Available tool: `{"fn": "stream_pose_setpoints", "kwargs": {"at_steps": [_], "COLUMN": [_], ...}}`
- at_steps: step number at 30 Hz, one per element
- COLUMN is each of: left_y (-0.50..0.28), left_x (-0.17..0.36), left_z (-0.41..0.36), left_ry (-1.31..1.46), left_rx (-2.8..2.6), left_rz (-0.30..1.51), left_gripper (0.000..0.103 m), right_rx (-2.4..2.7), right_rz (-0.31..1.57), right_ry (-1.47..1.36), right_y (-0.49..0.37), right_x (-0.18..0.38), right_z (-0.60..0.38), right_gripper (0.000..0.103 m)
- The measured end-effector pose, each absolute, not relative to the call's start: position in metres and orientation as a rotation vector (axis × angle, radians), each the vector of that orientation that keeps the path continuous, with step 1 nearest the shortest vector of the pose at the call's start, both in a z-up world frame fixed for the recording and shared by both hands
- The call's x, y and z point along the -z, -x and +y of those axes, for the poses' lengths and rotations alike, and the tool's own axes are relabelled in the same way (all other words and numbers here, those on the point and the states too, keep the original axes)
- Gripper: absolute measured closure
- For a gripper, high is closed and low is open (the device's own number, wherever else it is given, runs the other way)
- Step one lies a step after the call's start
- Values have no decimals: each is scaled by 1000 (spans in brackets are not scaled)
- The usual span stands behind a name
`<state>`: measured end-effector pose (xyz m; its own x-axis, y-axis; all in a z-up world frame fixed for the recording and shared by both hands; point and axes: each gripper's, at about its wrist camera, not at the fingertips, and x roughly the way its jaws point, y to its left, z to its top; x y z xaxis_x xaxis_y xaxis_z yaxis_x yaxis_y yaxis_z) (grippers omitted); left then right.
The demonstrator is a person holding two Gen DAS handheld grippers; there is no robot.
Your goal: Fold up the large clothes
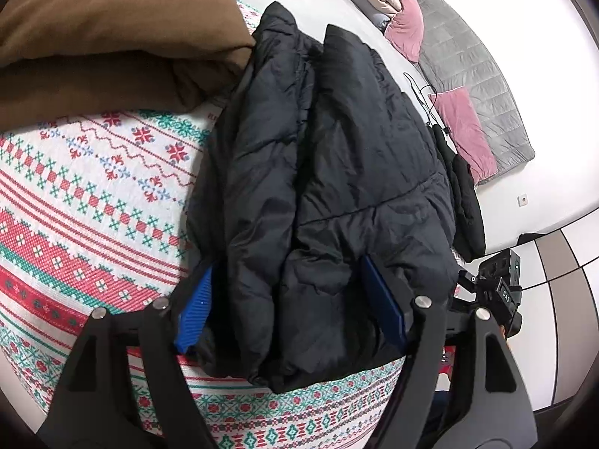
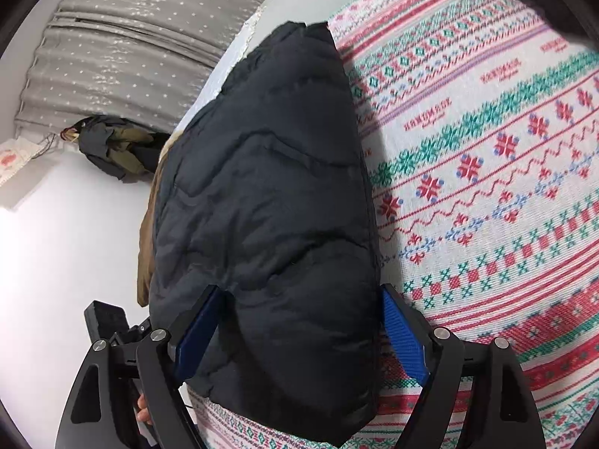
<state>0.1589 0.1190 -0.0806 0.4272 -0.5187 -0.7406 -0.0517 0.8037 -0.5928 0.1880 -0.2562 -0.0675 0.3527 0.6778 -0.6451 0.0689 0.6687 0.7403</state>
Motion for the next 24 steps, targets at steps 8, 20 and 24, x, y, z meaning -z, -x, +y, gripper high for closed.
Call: {"fn": "stream_pose_setpoints", "kwargs": {"at_steps": [8,20,24], "left_y": [-152,-140,-141], "left_x": [92,100,102], "left_z": [124,129,135], "left_ry": [637,672,715], "left_rx": [334,345,352], "left_rz": [1093,1060,1056], "left_gripper": [24,24,24], "right_rx": [-463,-458,-458], "right_rz": [1172,1140,1143], "right_ry": [-783,-703,-713], "right_y": [-190,-192,-195], "right_x": [76,64,66], "right_z": [-245,-222,-217], "right_gripper": [15,25,25]}}
